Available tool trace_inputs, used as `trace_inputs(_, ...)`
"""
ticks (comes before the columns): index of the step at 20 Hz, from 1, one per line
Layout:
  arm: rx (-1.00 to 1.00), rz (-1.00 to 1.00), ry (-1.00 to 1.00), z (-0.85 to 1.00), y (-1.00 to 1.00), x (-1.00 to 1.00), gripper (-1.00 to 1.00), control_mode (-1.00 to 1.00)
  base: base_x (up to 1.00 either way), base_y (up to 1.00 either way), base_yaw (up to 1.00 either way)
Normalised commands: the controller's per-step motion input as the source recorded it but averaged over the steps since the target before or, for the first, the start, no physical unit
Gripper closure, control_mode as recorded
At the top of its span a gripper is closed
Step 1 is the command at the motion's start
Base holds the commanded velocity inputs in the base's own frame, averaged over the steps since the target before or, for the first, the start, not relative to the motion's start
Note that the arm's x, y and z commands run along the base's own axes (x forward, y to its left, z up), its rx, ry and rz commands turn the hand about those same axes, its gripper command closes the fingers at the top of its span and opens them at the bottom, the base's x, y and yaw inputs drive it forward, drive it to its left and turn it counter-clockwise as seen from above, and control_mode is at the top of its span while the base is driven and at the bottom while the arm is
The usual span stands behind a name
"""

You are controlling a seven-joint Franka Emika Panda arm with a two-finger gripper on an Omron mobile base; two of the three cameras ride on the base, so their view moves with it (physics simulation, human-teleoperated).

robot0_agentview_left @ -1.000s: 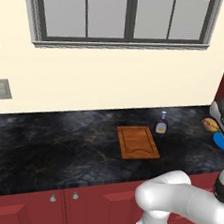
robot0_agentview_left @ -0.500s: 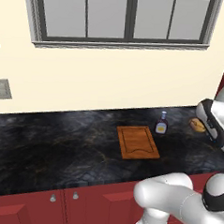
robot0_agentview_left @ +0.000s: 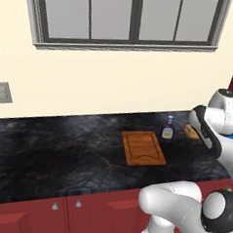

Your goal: Pick the chicken drumstick from the plate and place it on the cutting board. Then pick the condiment bottle from the cabinet and place it next to the cutting board.

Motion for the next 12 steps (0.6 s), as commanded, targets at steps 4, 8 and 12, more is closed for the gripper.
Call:
trace_inputs(4,0.0,0.0,0.0,0.0,0.52,0.0,1.0,-1.0,0.0,0.0,0.0)
trace_inputs(8,0.0,0.0,0.0,0.0,0.5,0.0,1.0,-1.0,0.0,0.0,0.0)
trace_inputs(12,0.0,0.0,0.0,0.0,0.49,0.0,1.0,-1.0,0.0,0.0,0.0)
